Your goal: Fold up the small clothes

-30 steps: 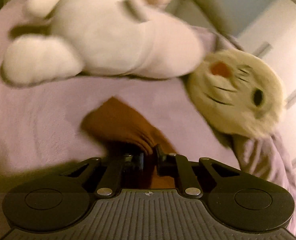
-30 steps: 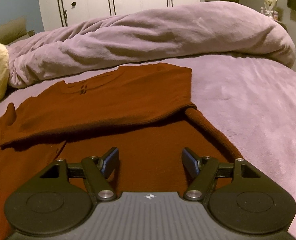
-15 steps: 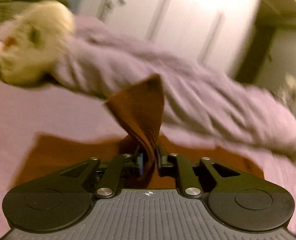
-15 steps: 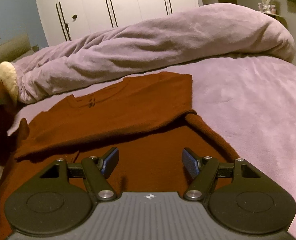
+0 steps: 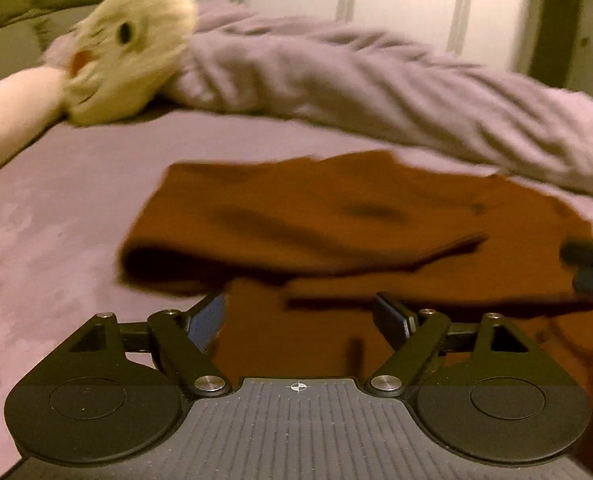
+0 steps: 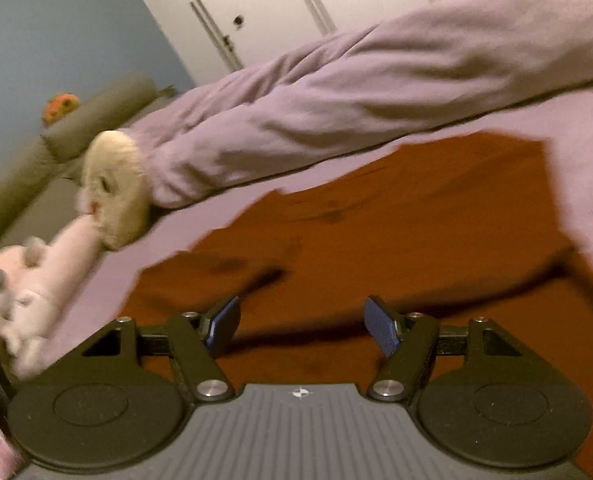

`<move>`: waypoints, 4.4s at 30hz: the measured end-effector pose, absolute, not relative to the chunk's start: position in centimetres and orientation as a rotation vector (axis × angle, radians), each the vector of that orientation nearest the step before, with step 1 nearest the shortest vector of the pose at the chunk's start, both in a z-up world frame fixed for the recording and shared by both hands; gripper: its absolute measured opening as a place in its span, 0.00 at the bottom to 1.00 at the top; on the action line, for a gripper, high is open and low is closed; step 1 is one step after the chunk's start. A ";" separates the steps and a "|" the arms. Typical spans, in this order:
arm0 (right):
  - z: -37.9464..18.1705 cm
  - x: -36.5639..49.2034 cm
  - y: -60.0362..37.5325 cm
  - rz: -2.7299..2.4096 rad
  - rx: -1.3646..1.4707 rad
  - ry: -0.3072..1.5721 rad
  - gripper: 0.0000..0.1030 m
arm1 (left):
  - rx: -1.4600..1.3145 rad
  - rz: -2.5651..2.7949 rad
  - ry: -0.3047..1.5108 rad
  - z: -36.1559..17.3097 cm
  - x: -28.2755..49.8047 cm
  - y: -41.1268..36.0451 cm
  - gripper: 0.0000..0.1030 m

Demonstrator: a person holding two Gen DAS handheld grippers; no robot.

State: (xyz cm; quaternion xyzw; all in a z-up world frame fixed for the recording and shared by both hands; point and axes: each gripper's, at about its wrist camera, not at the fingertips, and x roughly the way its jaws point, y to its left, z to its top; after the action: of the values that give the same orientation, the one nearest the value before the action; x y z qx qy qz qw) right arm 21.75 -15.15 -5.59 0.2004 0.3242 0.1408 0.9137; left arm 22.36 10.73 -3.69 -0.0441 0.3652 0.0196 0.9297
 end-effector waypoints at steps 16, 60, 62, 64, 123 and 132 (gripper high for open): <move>-10.5 32.9 -10.8 0.230 0.779 0.874 0.15 | -0.167 0.100 0.795 -5.8 22.8 13.7 0.86; -7.2 27.7 -26.3 -0.108 0.276 0.693 0.05 | -0.030 0.099 0.799 -4.4 27.1 9.4 0.90; -7.7 27.6 -26.2 -0.110 0.258 0.699 0.05 | -0.017 0.097 0.808 -4.6 27.3 9.4 0.91; -8.0 27.7 -26.0 -0.115 0.224 0.706 0.05 | -0.013 0.095 0.810 -4.6 27.4 9.4 0.91; -6.2 13.8 -24.0 0.017 0.136 0.758 0.43 | 0.003 -0.065 0.859 -3.4 16.8 9.4 0.94; -7.1 7.4 -27.3 -0.043 0.204 0.824 0.43 | -0.128 0.057 0.953 -5.1 12.8 13.5 0.94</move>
State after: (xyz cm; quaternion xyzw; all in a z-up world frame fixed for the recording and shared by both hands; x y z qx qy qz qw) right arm 7.36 -27.27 -7.14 0.0988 0.3996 -0.0211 0.9111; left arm 12.77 13.49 -5.14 -0.0617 0.4582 0.0276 0.8863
